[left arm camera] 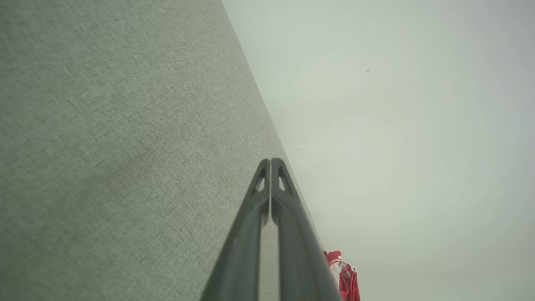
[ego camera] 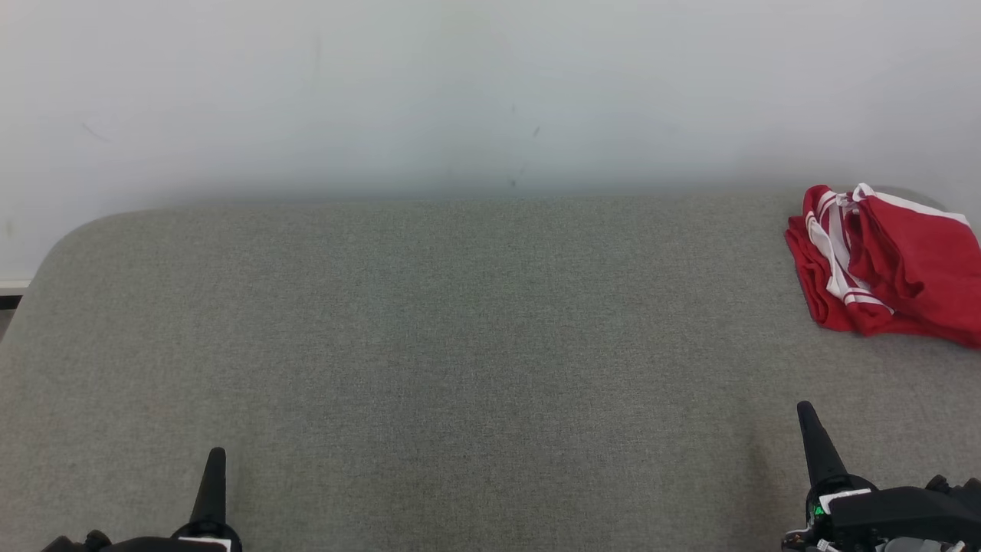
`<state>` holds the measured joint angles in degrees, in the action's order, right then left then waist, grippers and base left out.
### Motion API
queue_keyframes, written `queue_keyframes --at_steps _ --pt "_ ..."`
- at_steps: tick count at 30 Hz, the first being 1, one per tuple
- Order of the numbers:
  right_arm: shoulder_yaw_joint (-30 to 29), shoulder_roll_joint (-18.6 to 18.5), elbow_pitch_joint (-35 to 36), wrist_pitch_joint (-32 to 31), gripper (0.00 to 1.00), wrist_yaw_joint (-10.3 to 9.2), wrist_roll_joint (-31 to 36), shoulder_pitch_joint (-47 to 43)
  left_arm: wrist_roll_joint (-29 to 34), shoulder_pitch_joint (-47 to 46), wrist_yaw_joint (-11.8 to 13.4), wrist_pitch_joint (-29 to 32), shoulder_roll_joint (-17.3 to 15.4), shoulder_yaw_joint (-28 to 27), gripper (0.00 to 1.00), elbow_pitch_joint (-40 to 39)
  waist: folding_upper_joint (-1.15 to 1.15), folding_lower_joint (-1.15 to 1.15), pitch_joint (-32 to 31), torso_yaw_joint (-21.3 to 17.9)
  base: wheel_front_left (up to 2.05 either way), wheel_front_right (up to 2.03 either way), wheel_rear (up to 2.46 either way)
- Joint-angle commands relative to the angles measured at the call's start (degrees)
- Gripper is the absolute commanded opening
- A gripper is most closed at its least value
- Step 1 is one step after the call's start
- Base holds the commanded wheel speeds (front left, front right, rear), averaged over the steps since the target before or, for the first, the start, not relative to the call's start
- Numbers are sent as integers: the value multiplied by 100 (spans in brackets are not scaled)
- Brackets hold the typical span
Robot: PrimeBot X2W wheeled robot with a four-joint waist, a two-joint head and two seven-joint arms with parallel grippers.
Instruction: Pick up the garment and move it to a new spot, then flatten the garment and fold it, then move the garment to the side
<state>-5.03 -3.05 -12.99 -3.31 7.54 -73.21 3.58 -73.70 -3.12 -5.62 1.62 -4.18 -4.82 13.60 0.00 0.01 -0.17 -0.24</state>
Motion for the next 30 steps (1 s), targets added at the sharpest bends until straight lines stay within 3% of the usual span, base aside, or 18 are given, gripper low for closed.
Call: queue_keyframes --at_steps 1,30 --pt "-31 2 24 -25 0 -6 -167 85 -124 -130 -43 38 5 -34 0 -20 0 -1 1 1 0 0 0" --pt "-132 17 -69 -255 0 -9 -1450 233 -1418 -293 -158 384 101 -146 0 33 0 -1 24 17 0 0 0"
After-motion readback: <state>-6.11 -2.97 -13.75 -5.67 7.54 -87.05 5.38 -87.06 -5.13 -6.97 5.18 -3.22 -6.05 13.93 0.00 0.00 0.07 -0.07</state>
